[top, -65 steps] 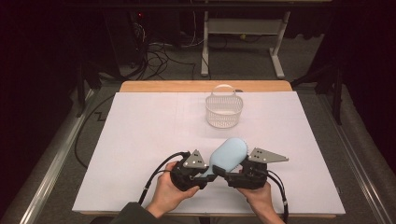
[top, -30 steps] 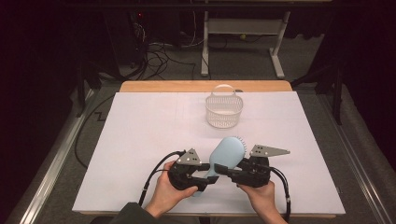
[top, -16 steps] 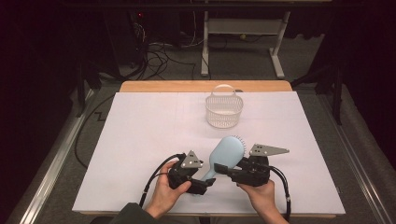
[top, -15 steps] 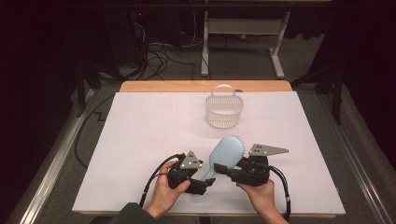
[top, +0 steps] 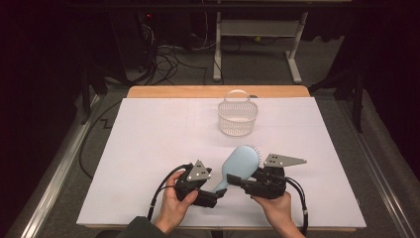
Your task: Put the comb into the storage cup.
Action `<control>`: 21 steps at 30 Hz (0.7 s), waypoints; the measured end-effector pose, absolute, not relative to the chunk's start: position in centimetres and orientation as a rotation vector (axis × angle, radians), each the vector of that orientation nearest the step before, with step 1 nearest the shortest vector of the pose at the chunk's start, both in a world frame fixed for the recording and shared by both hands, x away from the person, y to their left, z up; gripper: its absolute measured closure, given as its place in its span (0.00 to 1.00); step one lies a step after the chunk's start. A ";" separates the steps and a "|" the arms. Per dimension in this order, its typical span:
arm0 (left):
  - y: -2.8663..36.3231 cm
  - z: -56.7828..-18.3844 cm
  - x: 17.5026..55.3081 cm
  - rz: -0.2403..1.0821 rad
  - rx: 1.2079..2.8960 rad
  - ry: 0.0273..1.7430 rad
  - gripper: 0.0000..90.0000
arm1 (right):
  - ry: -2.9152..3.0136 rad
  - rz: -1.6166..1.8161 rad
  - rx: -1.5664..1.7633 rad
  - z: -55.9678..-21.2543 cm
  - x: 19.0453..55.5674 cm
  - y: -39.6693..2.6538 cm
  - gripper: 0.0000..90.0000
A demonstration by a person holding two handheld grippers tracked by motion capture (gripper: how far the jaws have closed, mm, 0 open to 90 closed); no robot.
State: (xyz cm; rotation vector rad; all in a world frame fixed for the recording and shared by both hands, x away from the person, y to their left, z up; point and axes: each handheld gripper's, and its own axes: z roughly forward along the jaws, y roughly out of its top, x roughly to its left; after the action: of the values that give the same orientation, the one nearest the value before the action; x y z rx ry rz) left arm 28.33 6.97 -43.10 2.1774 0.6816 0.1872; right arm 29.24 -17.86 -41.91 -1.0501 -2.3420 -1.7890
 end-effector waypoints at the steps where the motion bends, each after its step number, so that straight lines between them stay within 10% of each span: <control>1: 7.1 -43.1 28.4 0.178 2.187 0.680 0.29 | -2.345 -1.787 -1.053 -41.9 29.3 -17.9 0.63; 21: 8.7 -43.2 28.0 0.200 2.124 0.723 0.17 | -2.343 -1.791 -1.086 -41.6 29.5 -18.1 0.63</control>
State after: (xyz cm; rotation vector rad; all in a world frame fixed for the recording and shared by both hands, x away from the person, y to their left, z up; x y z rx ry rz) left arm 27.95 8.71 -43.21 2.1241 0.7229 0.1998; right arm 29.46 -18.05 -41.64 -1.0859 -2.3428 -1.7909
